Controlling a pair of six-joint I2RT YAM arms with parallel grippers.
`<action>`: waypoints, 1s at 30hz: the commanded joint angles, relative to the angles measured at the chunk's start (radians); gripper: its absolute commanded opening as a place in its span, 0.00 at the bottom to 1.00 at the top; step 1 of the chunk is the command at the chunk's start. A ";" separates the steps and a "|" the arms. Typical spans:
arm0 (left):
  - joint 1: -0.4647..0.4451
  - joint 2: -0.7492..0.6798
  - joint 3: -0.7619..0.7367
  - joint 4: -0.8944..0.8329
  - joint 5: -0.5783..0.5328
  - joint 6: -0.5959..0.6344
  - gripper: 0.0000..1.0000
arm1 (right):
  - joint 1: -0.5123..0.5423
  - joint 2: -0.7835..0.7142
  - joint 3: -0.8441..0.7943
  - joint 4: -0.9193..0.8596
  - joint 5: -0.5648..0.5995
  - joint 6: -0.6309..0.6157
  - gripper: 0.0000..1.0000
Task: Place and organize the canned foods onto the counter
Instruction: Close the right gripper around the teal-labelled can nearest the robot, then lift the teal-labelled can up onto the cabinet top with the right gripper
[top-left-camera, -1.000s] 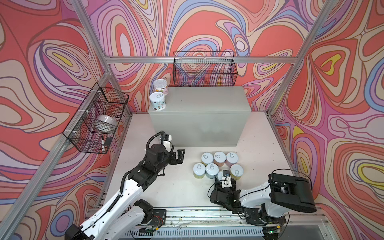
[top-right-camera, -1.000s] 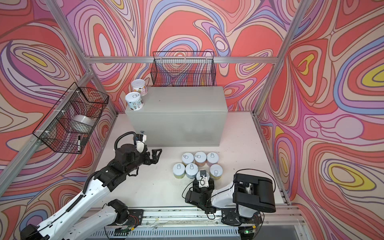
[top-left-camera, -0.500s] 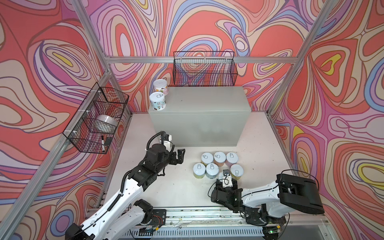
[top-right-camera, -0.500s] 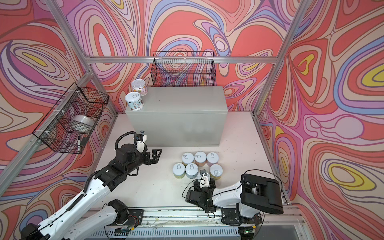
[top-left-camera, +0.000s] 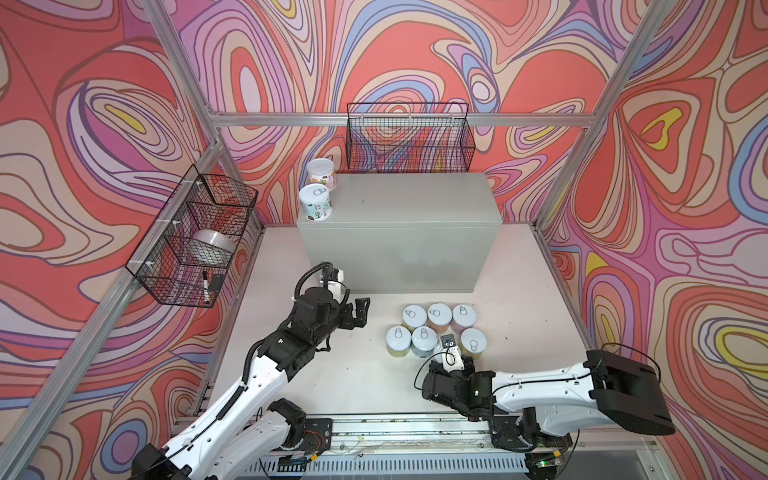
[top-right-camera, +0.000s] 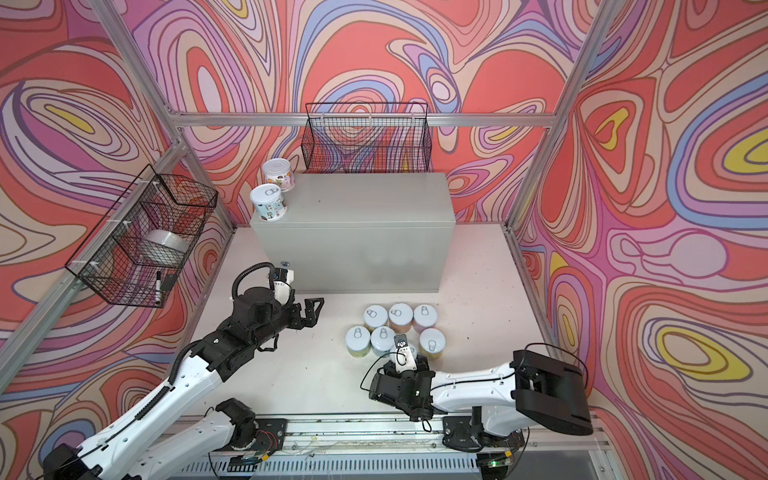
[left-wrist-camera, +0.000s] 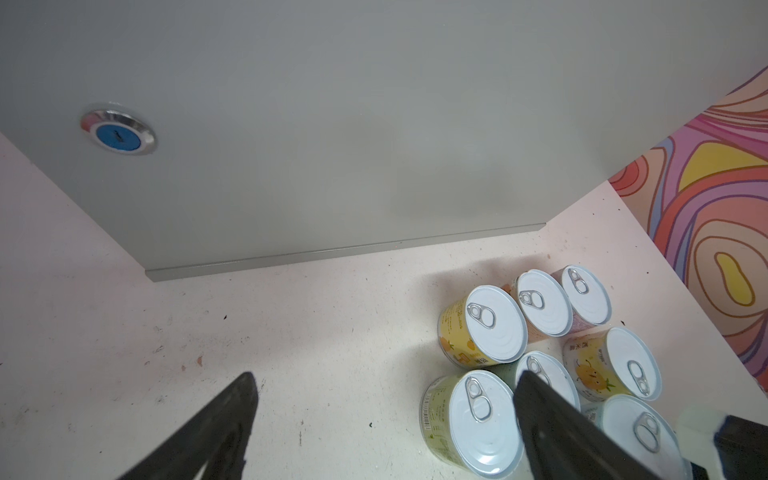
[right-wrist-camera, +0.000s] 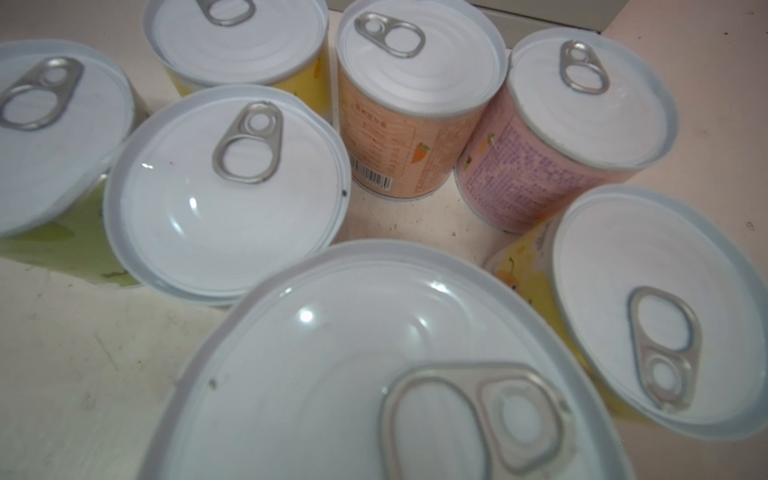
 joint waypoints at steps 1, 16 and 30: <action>-0.005 0.011 0.017 0.011 -0.005 -0.008 0.97 | -0.011 -0.034 0.028 -0.032 -0.016 -0.055 0.00; -0.005 -0.015 0.030 -0.020 -0.033 -0.002 0.98 | -0.009 -0.085 0.089 -0.090 -0.052 -0.097 0.00; -0.005 -0.015 0.028 -0.060 -0.043 -0.022 0.99 | -0.003 -0.198 0.342 -0.189 -0.040 -0.275 0.00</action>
